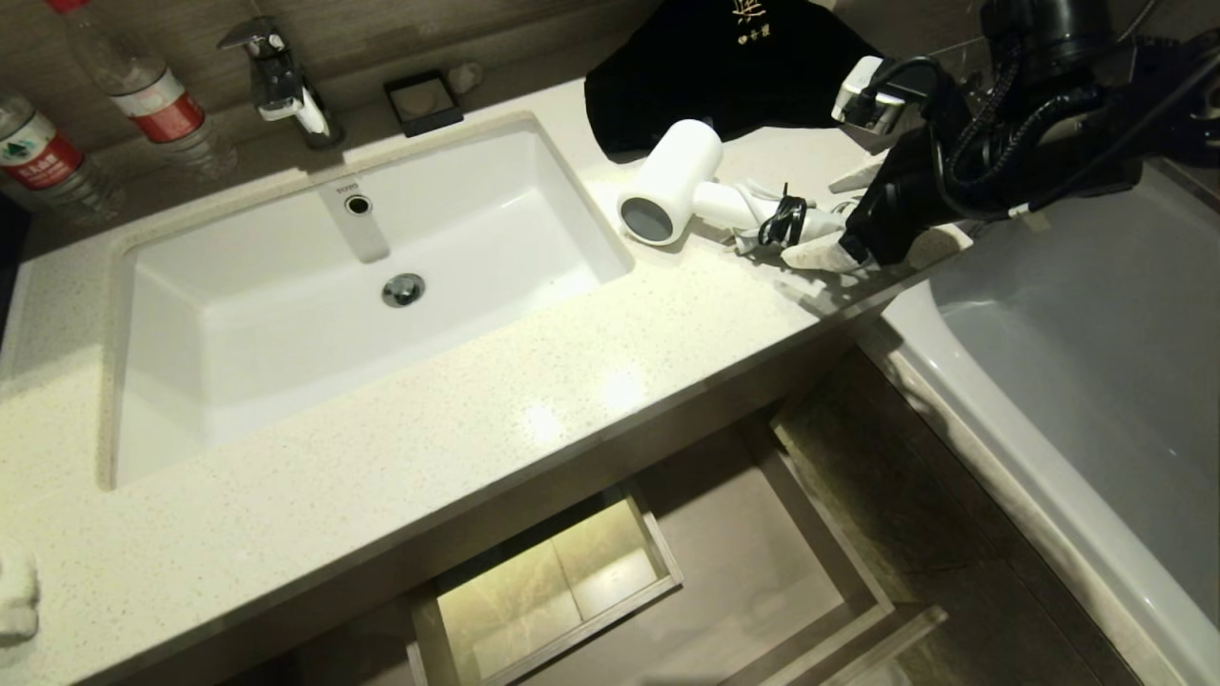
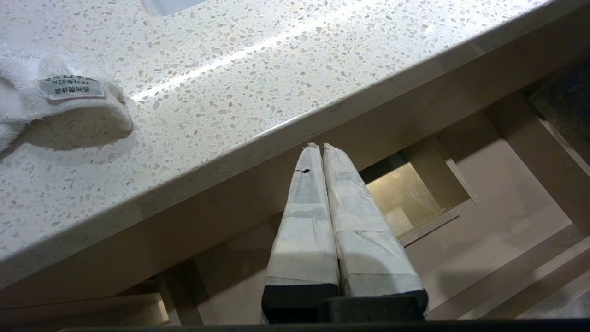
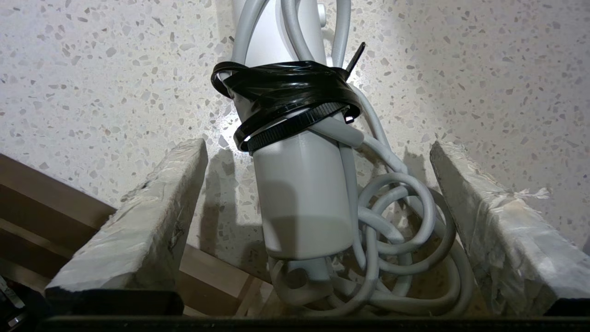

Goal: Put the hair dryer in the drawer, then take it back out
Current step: Pick up the hairdryer

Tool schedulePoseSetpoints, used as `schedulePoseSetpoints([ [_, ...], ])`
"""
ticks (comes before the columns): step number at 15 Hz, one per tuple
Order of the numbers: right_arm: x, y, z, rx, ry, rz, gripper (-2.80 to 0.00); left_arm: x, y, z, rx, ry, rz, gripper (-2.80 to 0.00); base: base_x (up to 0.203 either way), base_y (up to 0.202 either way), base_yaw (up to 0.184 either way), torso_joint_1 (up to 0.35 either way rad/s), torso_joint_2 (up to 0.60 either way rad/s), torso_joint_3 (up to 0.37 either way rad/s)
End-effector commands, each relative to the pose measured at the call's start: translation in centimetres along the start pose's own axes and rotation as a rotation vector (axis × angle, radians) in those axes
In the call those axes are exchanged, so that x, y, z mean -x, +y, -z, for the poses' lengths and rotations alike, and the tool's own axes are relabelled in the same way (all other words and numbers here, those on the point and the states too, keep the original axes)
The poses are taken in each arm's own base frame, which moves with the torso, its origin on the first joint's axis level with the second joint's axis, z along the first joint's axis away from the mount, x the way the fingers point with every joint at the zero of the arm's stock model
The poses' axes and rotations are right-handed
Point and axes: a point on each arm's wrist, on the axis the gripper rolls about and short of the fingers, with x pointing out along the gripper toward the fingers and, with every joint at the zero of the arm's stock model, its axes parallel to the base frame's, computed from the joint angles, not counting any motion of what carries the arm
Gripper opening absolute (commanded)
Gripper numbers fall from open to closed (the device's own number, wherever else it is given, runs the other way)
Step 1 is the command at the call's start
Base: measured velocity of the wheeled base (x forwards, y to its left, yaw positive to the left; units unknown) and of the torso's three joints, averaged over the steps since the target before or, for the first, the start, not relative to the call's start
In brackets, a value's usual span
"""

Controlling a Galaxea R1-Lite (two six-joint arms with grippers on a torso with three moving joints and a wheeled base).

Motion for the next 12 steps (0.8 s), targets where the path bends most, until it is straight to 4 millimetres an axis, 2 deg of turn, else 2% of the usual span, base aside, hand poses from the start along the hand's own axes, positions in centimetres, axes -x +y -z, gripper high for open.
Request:
schedulePoseSetpoints([
  [1, -0.8, 0.1, 0.4, 0.000, 0.015, -0.013, 0.00, 0.0, 0.0, 0.0, 0.000, 0.000, 0.000, -2.80, 0.000, 0.000, 0.000, 0.000, 0.00, 0.000],
  [12, -2.8, -0.1, 1.0, 0.000, 0.003, -0.005, 0.00, 0.0, 0.0, 0.0, 0.000, -0.001, 0.000, -2.80, 0.000, 0.000, 0.000, 0.000, 0.00, 0.000],
])
